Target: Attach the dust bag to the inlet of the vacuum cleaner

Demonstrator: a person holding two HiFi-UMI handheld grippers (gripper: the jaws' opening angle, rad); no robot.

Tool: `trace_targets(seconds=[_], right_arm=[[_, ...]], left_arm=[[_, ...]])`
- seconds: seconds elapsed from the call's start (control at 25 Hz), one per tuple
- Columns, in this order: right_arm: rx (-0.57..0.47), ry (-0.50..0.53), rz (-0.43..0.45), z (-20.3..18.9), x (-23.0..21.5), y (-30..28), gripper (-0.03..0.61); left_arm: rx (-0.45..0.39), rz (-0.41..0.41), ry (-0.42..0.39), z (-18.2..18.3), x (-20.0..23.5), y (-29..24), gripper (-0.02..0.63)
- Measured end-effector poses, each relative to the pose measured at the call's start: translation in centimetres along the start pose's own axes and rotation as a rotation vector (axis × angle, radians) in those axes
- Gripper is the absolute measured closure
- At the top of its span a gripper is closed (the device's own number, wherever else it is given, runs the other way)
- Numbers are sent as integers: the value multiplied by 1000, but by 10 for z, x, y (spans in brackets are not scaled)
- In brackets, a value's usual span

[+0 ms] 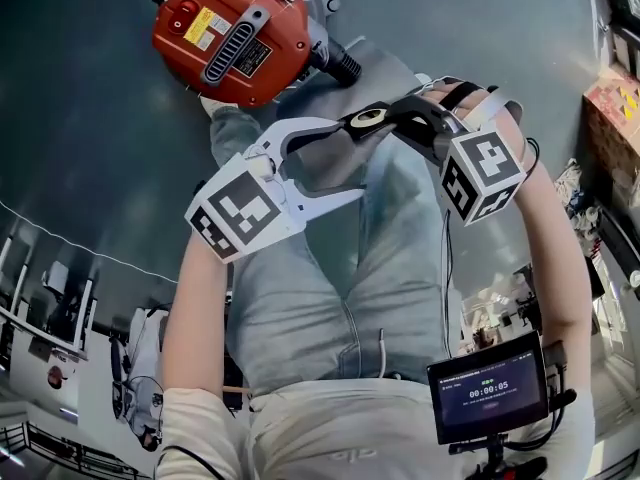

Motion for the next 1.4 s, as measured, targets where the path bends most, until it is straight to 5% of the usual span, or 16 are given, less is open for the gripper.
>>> trace_targets(seconds=[0.12,0.28,0.44,0.6,1.08,1.4], right_arm=[[-3,-45,49,7,1,-4,541],[-40,-114,97,20,3,-8,541],[-14,-56,85,21,5,-15,541],[1,-7,69,26,4,-23,541],[100,-21,187,-14,7,-34,537],[143,-22,37,-2,11,-53,541]], left_arm=[[77,29,-30,-12,0,-33,299],[119,179,-41,-33,11,-49,306],[74,255,4,-39,22,-38,461],[103,391,-122,-47,25,-34,576],[-50,402,-132,-42,24,-30,580],[45,479,-251,-50,21,-40,580]])
Point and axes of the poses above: the fingertips, and each gripper's own axes: y backward along the fingers, x to its left, z out of its top, the point moved 3 cm from there along y, backward along the fingers, and after that the axes turned 5 degrees about x, right-handed, at the moved point
